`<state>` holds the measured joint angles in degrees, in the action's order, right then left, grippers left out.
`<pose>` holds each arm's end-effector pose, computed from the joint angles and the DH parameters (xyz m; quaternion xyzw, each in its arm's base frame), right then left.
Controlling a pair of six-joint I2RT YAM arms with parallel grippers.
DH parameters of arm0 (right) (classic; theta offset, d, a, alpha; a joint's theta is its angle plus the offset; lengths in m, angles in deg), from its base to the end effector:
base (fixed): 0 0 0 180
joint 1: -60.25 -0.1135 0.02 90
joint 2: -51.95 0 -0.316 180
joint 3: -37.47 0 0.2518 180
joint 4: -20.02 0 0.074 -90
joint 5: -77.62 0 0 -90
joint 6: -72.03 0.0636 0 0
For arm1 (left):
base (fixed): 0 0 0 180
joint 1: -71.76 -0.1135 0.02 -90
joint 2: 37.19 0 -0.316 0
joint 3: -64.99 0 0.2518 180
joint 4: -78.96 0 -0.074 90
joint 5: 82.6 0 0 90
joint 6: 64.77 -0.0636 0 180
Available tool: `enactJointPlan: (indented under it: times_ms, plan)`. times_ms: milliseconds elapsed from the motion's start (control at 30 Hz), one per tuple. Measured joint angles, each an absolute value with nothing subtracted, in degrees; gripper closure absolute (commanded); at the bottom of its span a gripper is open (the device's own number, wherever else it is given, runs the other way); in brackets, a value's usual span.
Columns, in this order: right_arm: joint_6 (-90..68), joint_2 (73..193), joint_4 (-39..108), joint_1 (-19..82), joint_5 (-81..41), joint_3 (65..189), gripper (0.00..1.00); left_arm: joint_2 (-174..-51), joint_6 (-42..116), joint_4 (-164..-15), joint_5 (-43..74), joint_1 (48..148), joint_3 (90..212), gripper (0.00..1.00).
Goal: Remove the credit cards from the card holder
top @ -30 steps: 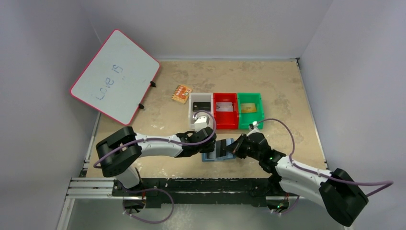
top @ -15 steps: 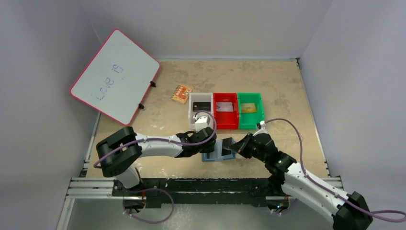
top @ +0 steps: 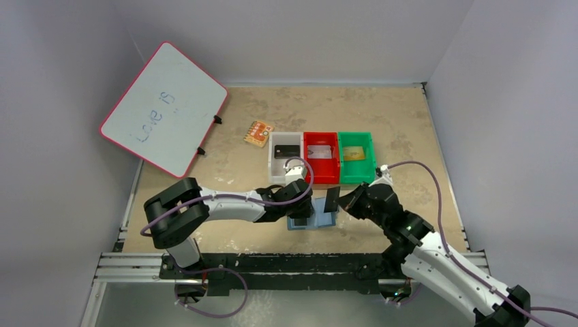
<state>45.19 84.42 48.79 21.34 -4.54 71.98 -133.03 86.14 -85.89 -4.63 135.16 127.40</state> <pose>0.1046 0.0733 0.2305 0.2135 0.8229 0.3703 0.3743 0.1696 -0.3092 0.1870 -0.0168 0.9308 -0.2652 0.2509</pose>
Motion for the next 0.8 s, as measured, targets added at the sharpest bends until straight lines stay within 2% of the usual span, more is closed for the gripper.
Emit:
enactJointPlan:
  times_ms: [800]
  plan:
    - [45.45,78.30,57.97,21.34,2.97,73.91,1.00,-134.51,86.11,-93.60,0.55,135.18,127.94,0.68]
